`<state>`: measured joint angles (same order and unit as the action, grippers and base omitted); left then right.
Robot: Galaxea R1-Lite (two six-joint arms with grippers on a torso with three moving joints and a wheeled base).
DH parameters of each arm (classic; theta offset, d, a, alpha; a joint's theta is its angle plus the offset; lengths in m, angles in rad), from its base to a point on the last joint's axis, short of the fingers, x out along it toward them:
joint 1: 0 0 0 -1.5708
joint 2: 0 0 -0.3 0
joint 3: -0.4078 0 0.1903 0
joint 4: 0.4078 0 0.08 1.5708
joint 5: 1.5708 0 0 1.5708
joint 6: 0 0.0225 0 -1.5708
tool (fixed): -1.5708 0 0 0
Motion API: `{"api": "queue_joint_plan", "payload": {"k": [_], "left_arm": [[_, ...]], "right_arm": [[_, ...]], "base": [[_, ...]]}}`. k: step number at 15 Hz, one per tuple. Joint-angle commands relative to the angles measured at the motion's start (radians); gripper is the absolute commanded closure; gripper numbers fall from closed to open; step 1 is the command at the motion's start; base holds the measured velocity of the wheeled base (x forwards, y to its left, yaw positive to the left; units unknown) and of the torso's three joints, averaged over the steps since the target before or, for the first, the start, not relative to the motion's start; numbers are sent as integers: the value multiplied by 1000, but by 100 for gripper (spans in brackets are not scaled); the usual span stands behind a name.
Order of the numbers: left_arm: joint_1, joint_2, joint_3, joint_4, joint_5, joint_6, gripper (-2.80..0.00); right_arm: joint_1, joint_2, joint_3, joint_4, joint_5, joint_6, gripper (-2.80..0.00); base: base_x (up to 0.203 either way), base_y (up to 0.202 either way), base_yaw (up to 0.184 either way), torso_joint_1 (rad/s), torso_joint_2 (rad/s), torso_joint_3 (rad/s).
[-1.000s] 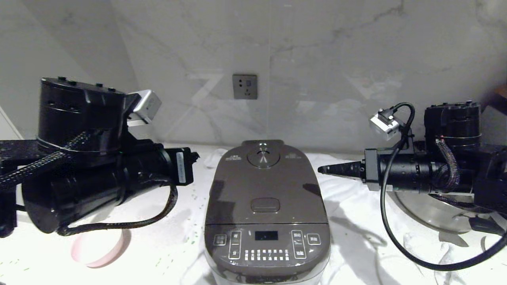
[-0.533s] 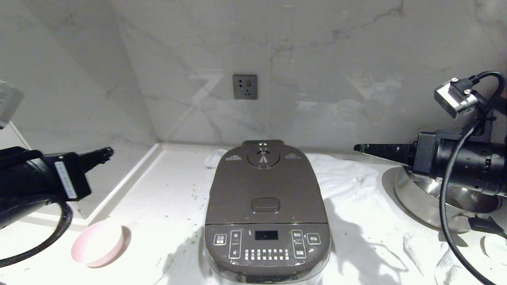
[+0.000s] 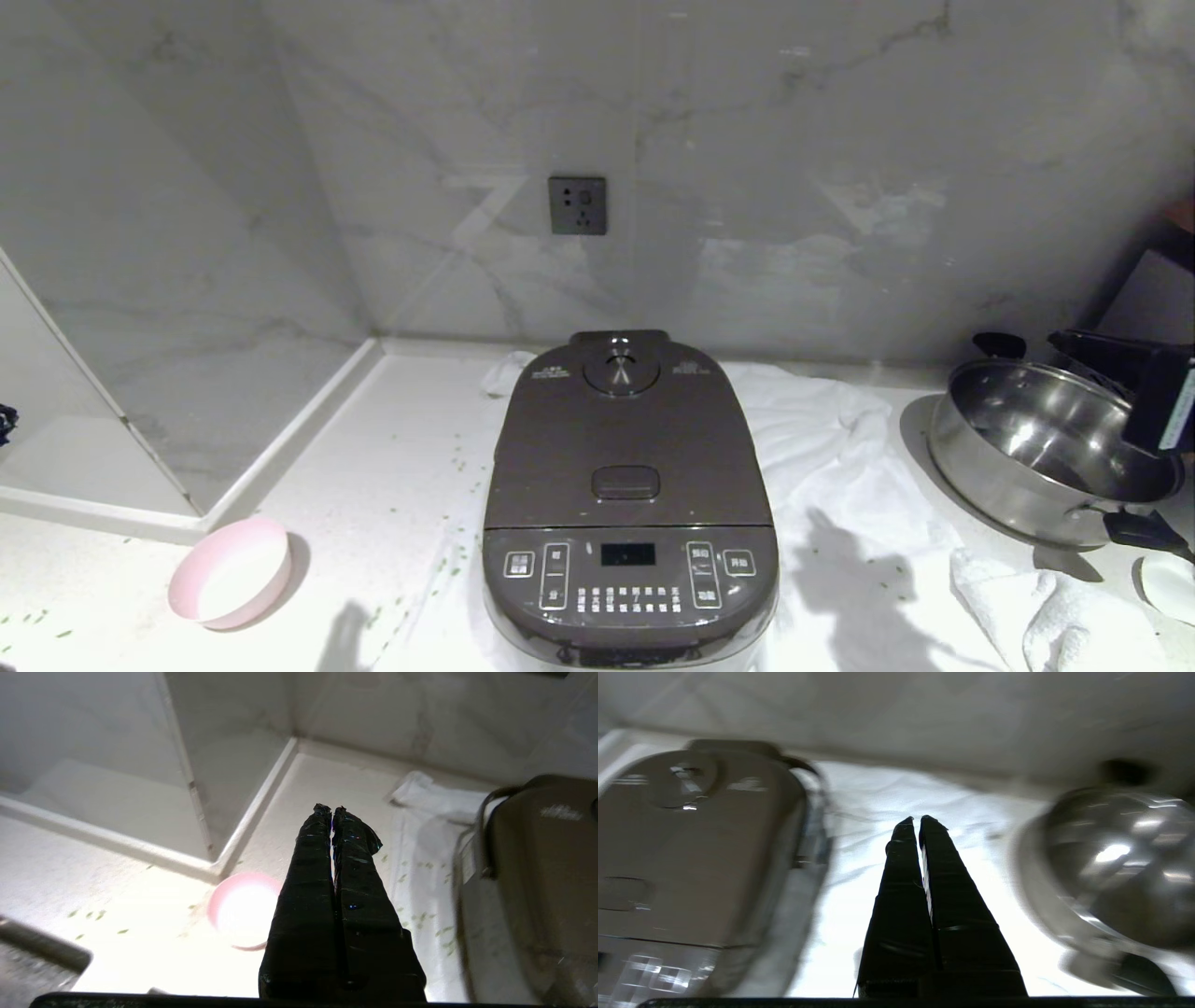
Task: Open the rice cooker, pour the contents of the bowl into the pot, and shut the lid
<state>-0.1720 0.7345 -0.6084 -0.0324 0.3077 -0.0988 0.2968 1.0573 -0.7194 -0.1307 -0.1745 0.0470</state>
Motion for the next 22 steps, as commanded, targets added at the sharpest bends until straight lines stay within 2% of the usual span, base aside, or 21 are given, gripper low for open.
{"api": "queue_joint_plan", "payload": {"k": [1, 4, 7, 9, 11, 13, 17, 19, 22], "left_arm": [[-6, -138, 65, 25, 1, 39, 0], [-14, -263, 172, 40, 6, 98, 0], [41, -347, 230, 78, 8, 106, 0], [87, -404, 244, 84, 4, 117, 0], [111, -462, 305, 62, -38, 137, 0], [139, -507, 350, 1, -71, 148, 0], [169, -692, 432, 11, -256, 191, 0], [172, -738, 470, 115, -284, 196, 0], [172, -738, 542, 117, -291, 198, 0]], "right_arm": [[-1, -162, 43, 27, -49, -20, 0], [-51, -313, 60, 136, -103, -27, 0], [-181, -442, 64, 229, -111, -33, 0], [-210, -534, 65, 266, -110, -35, 0], [-254, -643, 77, 277, -103, -34, 0], [-295, -741, 97, 286, -64, -38, 0], [-306, -910, 219, 307, 27, -84, 0], [-302, -982, 305, 308, 67, -104, 0], [-300, -1054, 440, 299, 148, -120, 0]], "base": [[0, 0, 0, 0, 0, 0], [0, 0, 0, 0, 0, 0], [0, 0, 0, 0, 0, 0], [0, 0, 0, 0, 0, 0], [0, 0, 0, 0, 0, 0], [0, 0, 0, 0, 0, 0], [0, 0, 0, 0, 0, 0], [0, 0, 0, 0, 0, 0], [0, 0, 0, 0, 0, 0]]}}
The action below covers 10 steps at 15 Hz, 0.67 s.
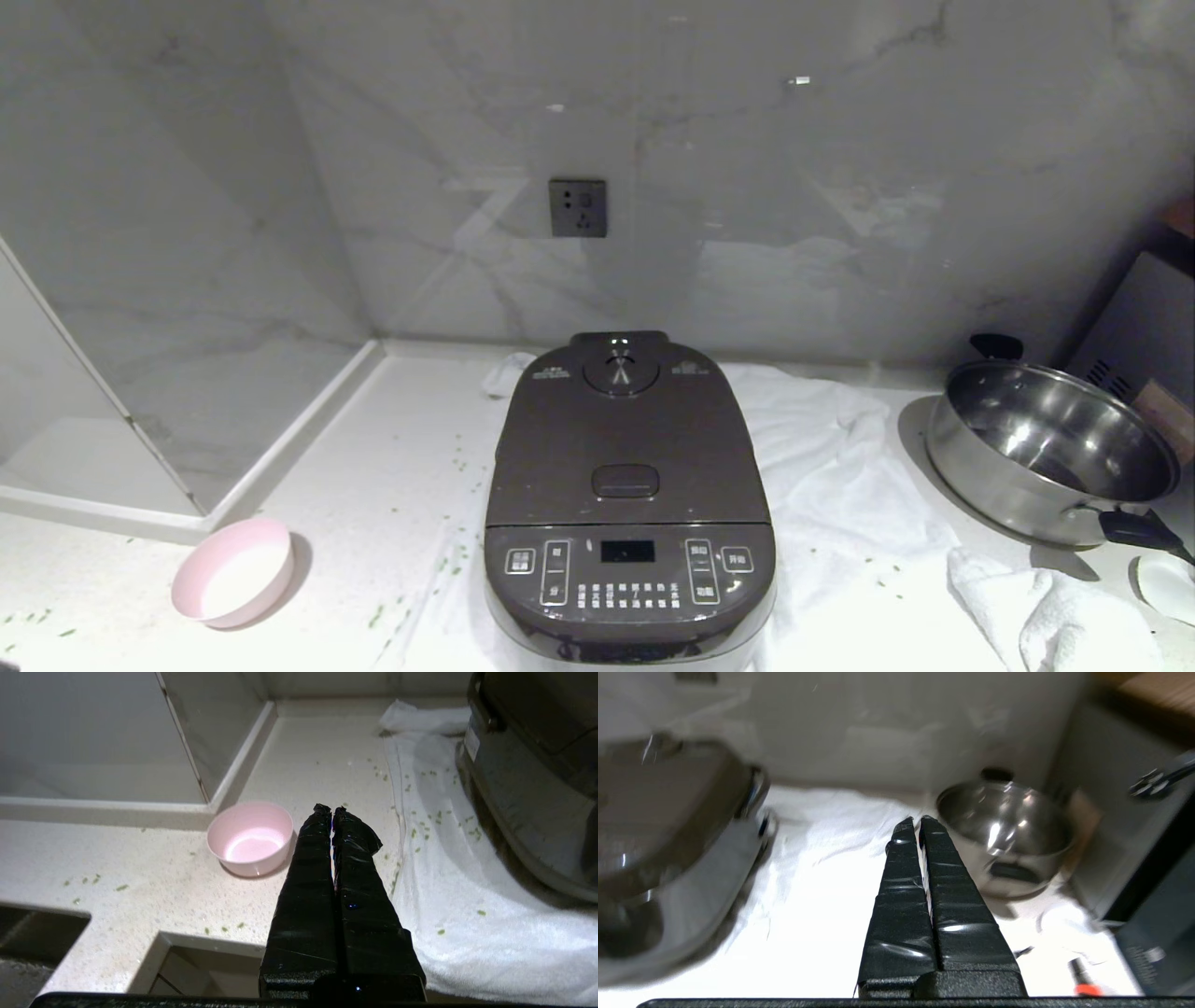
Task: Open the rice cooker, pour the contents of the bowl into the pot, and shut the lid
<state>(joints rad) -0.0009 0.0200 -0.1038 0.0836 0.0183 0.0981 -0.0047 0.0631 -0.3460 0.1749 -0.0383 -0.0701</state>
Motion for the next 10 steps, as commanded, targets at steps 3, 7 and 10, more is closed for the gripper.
{"api": "queue_joint_plan", "payload": {"k": [3, 7, 10], "left_arm": [[1, -23, 65, -4, -9, -11, 0], [1, -23, 73, -2, -14, -14, 0], [1, -23, 70, 4, -46, -12, 0]], "right_arm": [[2, -63, 200, -61, 31, -16, 0], [2, -63, 351, -169, 62, -25, 0], [3, -63, 346, -167, 71, -22, 0]], "base": [[0, 0, 0, 0, 0, 0], [0, 0, 0, 0, 0, 0], [0, 0, 0, 0, 0, 0]]}}
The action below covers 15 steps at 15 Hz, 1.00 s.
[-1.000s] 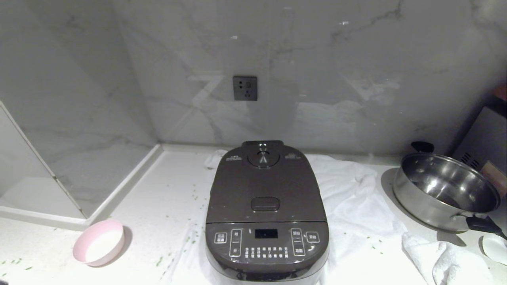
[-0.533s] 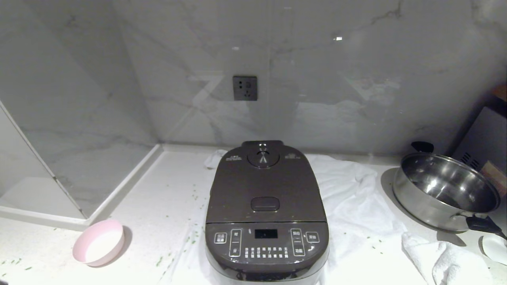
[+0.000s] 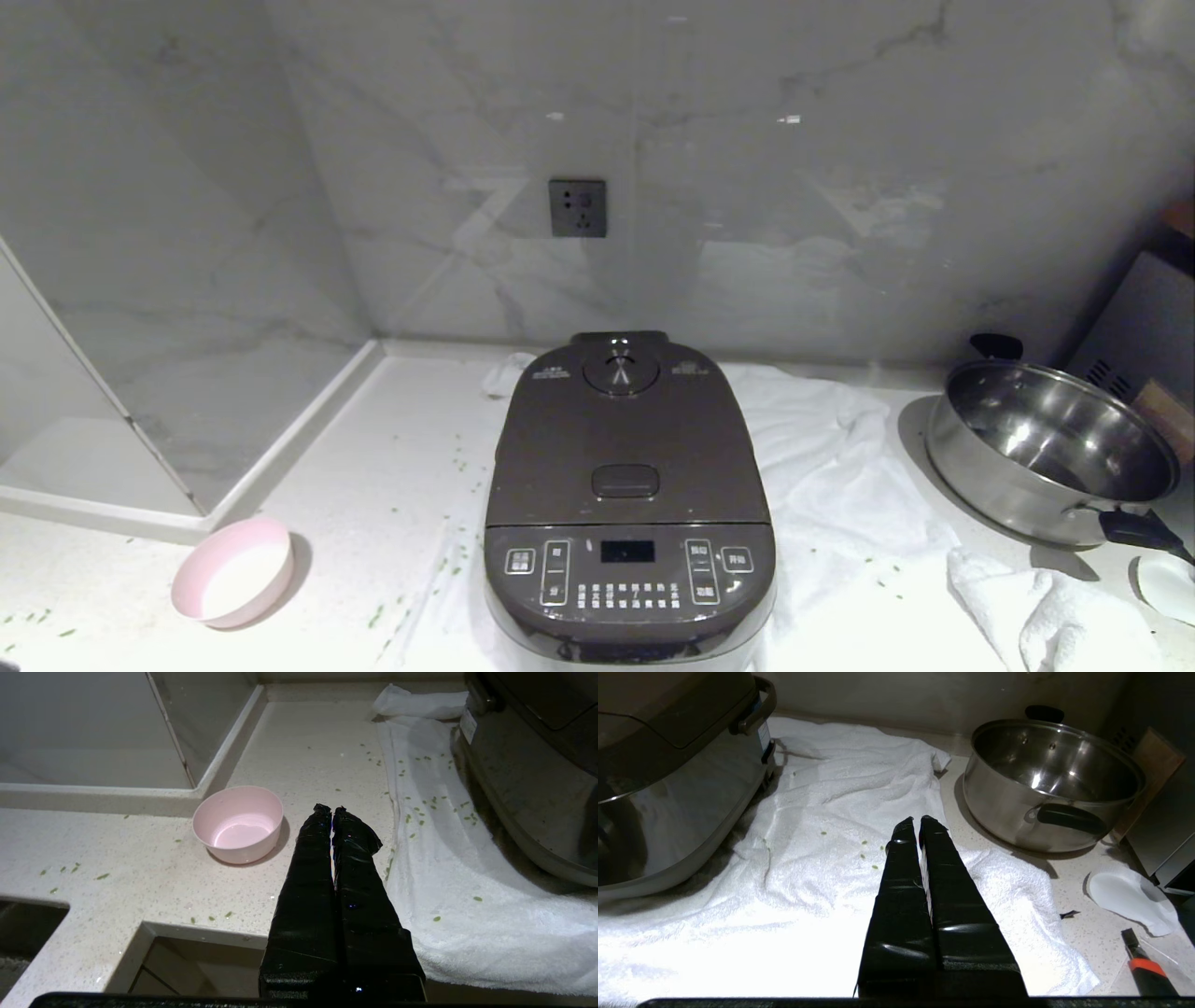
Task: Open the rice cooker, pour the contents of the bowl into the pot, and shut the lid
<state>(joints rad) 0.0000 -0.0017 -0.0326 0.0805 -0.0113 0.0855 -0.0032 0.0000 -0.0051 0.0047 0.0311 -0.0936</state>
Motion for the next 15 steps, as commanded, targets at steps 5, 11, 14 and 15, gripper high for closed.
{"api": "queue_joint_plan", "payload": {"k": [5, 11, 14, 15], "left_arm": [[0, 0, -3, 12, -30, 2, 0], [0, 0, -1, 8, -32, 11, 0], [0, 0, -1, 10, -33, 13, 0], [0, 0, -1, 8, -33, 12, 0]], "right_arm": [[3, 0, 5, 1, -8, 41, 0], [3, -2, 7, 0, -8, 40, 0], [3, 0, 7, -1, -11, 49, 0], [3, 0, 7, 0, -13, 51, 0]], "base": [[0, 0, 0, 0, 0, 0], [0, 0, 0, 0, 0, 0], [0, 0, 0, 0, 0, 0], [0, 0, 0, 0, 0, 0]]}}
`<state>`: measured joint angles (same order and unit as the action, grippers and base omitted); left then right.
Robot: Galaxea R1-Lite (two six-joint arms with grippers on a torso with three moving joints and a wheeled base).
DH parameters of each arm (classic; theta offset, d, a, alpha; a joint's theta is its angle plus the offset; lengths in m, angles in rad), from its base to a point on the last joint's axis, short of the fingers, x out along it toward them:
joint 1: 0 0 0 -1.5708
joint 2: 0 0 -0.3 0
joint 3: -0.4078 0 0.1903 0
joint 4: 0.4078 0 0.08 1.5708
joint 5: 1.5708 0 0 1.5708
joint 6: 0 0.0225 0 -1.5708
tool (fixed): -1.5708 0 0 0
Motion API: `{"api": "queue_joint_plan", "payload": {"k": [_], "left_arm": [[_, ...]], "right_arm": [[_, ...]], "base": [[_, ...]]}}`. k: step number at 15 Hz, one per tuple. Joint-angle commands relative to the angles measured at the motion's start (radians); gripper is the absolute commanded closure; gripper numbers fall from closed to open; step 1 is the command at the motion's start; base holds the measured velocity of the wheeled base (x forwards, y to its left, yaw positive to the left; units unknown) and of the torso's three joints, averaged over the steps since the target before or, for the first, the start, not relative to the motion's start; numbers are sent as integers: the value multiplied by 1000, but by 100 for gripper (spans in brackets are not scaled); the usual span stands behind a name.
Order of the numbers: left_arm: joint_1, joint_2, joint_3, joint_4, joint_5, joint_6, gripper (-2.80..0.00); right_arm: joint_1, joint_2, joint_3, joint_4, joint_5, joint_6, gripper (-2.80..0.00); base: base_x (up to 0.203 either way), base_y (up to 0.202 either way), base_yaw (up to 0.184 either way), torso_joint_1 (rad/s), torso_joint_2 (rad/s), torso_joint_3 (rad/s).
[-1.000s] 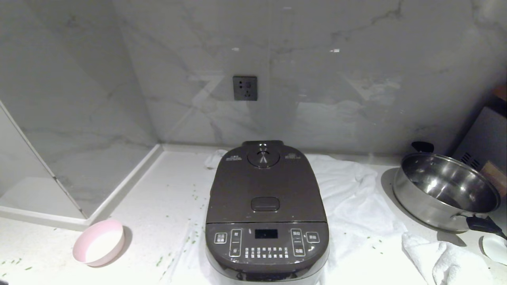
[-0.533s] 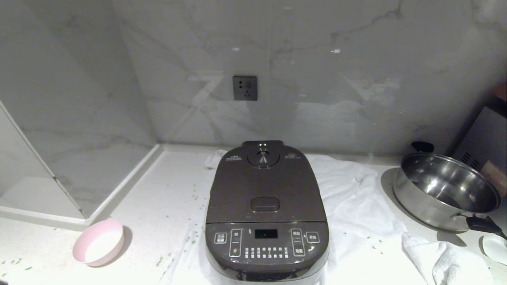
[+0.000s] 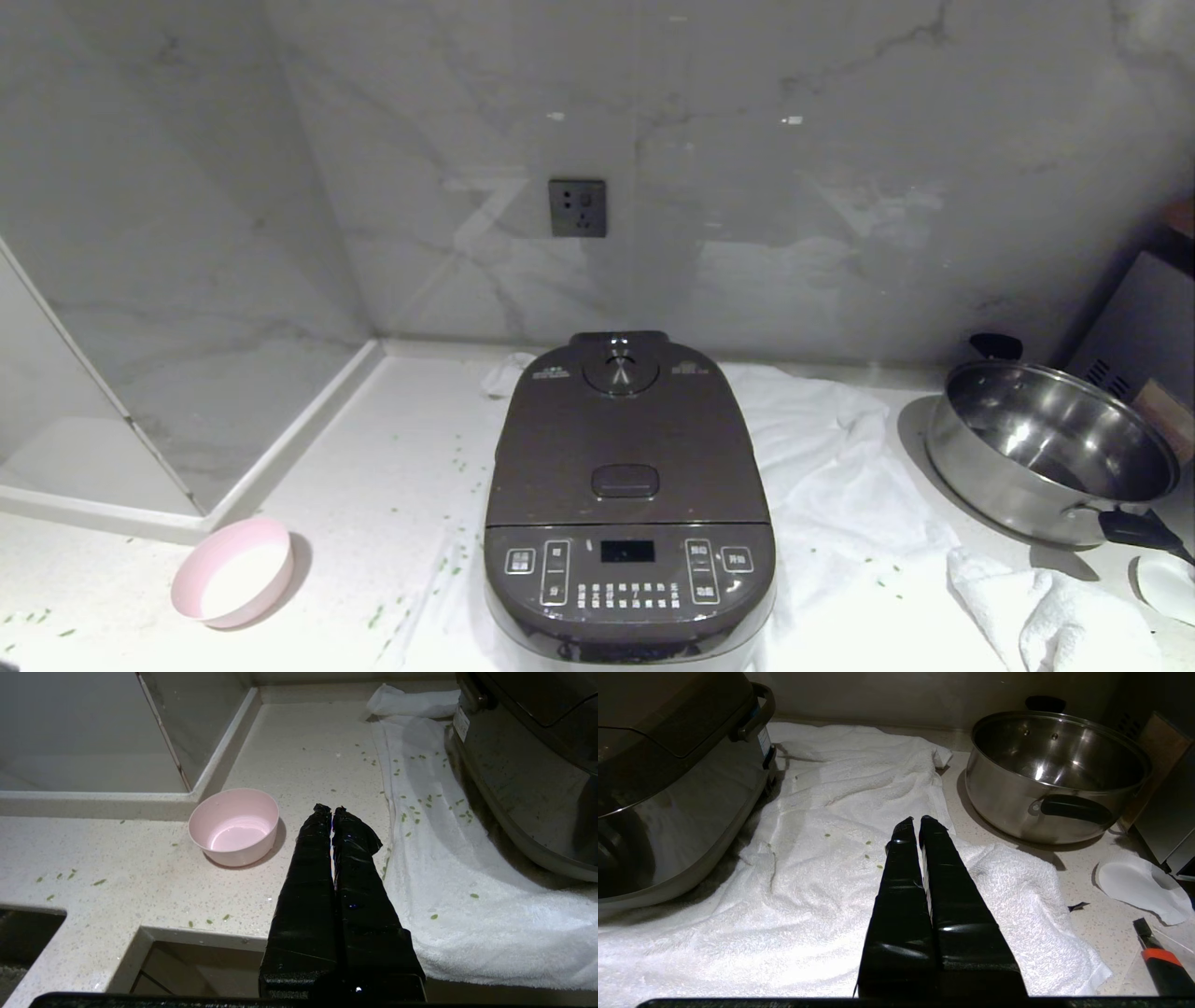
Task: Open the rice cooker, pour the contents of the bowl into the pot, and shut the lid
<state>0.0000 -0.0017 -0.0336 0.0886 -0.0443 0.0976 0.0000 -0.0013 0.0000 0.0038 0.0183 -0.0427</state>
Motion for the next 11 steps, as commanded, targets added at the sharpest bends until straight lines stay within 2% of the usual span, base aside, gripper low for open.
{"api": "queue_joint_plan", "payload": {"k": [1, 11], "left_arm": [[0, 0, 0, 2, 0, -1, 0], [0, 0, 0, 0, 0, -1, 0]], "right_arm": [[0, 1, 2, 1, 0, 3, 0], [0, 1, 2, -7, -18, 43, 0]], "base": [[0, 0, 0, 0, 0, 0], [0, 0, 0, 0, 0, 0]]}}
